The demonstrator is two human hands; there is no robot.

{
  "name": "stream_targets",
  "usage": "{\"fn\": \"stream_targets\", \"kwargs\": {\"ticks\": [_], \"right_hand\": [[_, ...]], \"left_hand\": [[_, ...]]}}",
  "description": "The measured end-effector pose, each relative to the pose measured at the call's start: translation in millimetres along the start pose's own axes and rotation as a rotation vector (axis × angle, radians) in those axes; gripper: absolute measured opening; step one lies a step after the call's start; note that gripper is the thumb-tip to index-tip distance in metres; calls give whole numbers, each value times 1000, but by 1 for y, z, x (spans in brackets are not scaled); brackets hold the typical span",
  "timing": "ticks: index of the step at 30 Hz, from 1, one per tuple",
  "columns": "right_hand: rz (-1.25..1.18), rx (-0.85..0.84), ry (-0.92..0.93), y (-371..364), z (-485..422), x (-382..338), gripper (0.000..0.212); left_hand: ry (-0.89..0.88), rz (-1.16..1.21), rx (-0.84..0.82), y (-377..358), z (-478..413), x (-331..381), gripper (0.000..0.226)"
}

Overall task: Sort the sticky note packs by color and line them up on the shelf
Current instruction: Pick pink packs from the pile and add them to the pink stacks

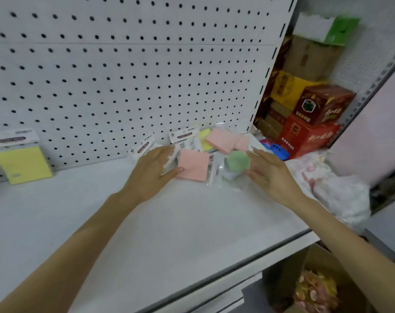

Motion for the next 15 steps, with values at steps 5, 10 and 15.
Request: {"fn": "stream_targets", "kwargs": {"ticks": [5, 10, 15], "right_hand": [[-79, 26, -148, 8, -9, 51, 59], [-88, -136, -346, -9, -14, 88, 86], [-154, -130, -420, -18, -12, 98, 98]], "left_hand": [[57, 7, -181, -33, -39, 3, 91], [29, -128, -174, -47, -57, -11, 100], [44, -231, -115, -45, -60, -5, 78]]}}
Point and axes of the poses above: each hand's wrist, its own z-axis away from the middle knuckle, its own y-axis out of the back of the hand, x = y × z, the point moved 5 cm from there along -z, towards the middle knuckle, and after that the axes turned 4 degrees about x, right-handed, at the moved point
